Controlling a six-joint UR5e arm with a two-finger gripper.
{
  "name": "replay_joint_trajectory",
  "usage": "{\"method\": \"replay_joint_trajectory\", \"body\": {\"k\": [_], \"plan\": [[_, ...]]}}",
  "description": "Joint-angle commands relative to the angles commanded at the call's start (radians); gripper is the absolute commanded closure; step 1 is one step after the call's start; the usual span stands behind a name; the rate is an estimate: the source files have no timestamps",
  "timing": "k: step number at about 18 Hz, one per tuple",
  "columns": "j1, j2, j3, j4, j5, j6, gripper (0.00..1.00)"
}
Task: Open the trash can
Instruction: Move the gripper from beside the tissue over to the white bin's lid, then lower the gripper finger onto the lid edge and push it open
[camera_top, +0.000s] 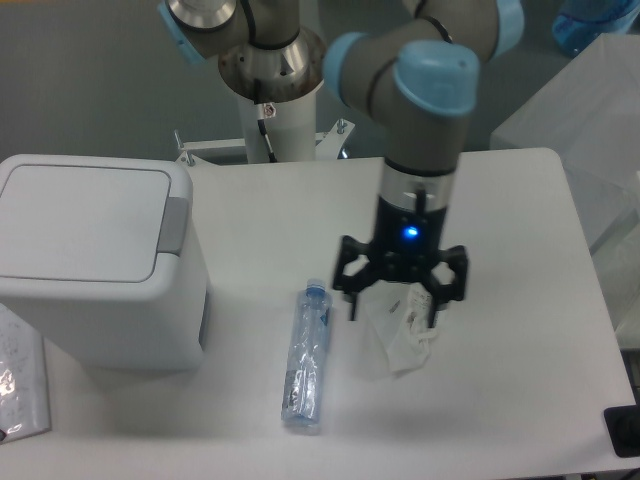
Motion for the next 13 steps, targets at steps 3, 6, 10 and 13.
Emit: {"method": "replay_joint_trajectory", "body": {"k": [3,6,10,13], "plan": [[-0.067,0.049,-0.020,-0.003,-0.023,-0.016,0.00],[-0.095,0.136,-0.089,-0.008,-0.025,-0.017,0.00],[-0.097,0.242,-0.219,-0.018,-0.019,-0.003,0.00],[-0.097,0.270,-0.270,-0.017,-0.014,0.007,0.00]]}}
